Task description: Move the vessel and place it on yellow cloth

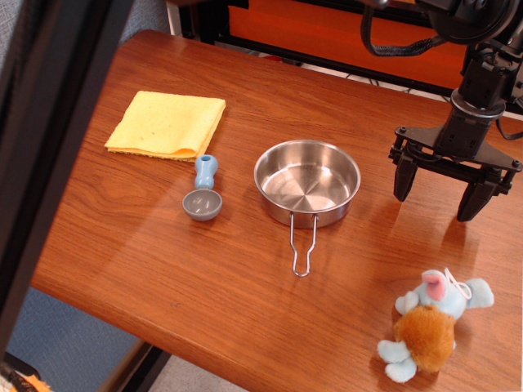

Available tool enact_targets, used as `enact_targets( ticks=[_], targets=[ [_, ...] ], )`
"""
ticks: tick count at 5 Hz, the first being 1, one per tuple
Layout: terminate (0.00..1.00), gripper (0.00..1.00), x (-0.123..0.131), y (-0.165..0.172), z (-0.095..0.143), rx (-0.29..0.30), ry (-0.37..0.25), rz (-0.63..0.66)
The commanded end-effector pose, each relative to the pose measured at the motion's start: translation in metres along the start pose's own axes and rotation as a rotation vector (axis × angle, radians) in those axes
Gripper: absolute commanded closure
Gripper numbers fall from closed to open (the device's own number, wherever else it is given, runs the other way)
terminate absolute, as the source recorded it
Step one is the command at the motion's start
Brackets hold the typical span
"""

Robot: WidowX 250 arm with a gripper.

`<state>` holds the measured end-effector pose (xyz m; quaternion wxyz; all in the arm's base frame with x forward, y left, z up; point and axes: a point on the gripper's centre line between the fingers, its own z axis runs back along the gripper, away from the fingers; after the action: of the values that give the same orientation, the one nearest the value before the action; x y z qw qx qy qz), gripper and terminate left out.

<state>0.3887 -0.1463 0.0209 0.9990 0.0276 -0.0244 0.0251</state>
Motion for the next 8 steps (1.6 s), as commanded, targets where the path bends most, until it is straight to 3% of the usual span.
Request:
enact_targets(
  ticks=[1,4,6,8],
  targets=[
    [0.0,0.0,0.0,0.0,0.0,0.0,0.0,0.0],
    [0.0,0.0,0.004,0.019,0.035,0.036,-0.058,0.098],
    [0.0,0.0,-0.007,0.047,0.061,0.002,-0.123,0.156],
    [0.0,0.0,-0.01,0.063,0.041,0.003,-0.069,0.215]
  ],
)
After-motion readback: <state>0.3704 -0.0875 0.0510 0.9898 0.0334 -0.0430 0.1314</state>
